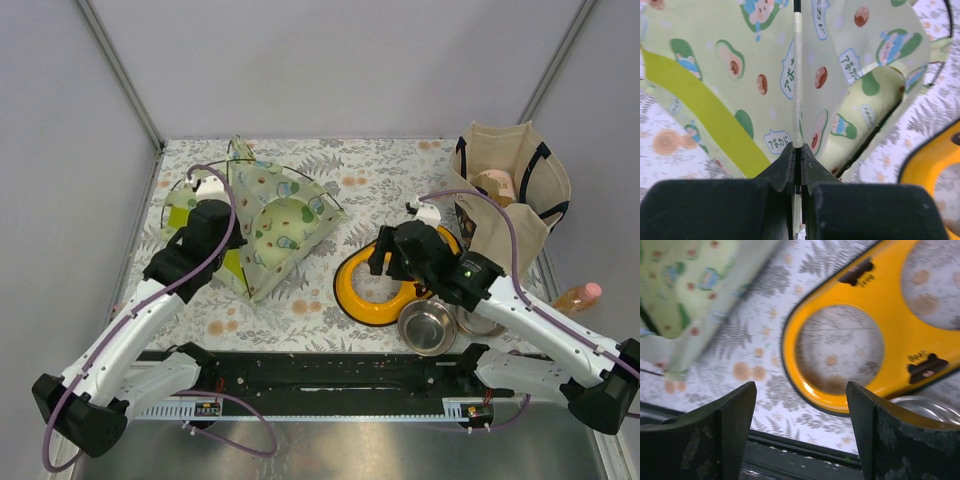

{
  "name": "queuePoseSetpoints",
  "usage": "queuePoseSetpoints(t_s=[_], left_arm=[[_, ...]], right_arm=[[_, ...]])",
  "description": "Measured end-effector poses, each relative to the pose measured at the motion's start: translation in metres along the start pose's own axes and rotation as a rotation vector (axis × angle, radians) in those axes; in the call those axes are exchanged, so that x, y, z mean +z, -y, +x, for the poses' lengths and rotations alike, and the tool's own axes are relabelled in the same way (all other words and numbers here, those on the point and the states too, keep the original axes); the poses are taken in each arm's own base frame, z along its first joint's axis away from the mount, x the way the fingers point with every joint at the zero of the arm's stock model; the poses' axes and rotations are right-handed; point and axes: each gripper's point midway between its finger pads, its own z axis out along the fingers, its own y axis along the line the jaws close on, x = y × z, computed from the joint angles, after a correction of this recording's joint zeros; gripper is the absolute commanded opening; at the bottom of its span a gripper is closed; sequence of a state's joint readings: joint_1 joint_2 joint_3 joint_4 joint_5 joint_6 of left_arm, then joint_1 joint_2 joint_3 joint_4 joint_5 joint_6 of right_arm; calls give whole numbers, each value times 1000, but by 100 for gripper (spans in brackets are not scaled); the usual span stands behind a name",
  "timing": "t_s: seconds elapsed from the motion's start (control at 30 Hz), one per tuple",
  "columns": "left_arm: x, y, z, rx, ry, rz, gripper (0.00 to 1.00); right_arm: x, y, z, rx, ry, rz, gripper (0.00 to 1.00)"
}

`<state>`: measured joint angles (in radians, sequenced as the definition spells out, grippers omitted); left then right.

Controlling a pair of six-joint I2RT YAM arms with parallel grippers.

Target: Set up the pet tent

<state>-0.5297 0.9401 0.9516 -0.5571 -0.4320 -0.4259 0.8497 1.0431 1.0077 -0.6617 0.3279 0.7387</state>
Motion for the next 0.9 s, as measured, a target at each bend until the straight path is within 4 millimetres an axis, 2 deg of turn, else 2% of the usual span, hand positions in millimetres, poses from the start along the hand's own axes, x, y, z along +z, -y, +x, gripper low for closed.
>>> queuePoseSetpoints(t_s=[0.13, 0.2, 0.37, 0.4, 0.43, 0.5, 0.57, 0.6, 0.63, 0.7, 0.9], left_arm=[[9, -28, -15, 26, 37, -80, 0], [15, -37, -22, 42, 55, -112, 0], [36, -52, -22, 92, 58, -167, 0], [40, -54, -21, 101, 54, -178, 8], [43, -56, -19, 110, 48, -184, 26], [45, -59, -18, 124, 43, -192, 52], [45, -59, -19, 123, 48, -190, 72], [44, -58, -20, 117, 55, -187, 78], [41, -57, -23, 99, 66, -179, 82], [32, -56, -29, 85, 91, -160, 85], [-13, -36, -60, 18, 202, -7, 85]], right_arm=[[9, 50, 25, -39, -59, 140, 83], [12, 67, 39, -66, -98, 188, 83], [19, 85, 58, -108, -154, 229, 83], [21, 86, 61, -114, -163, 224, 83], [23, 86, 64, -119, -172, 217, 82], [29, 83, 70, -133, -194, 198, 81], [37, 81, 76, -142, -220, 189, 81], [41, 79, 80, -147, -236, 184, 82], [44, 78, 83, -151, -250, 182, 83], [47, 78, 86, -151, -266, 183, 84], [48, 75, 86, -141, -268, 168, 83]])
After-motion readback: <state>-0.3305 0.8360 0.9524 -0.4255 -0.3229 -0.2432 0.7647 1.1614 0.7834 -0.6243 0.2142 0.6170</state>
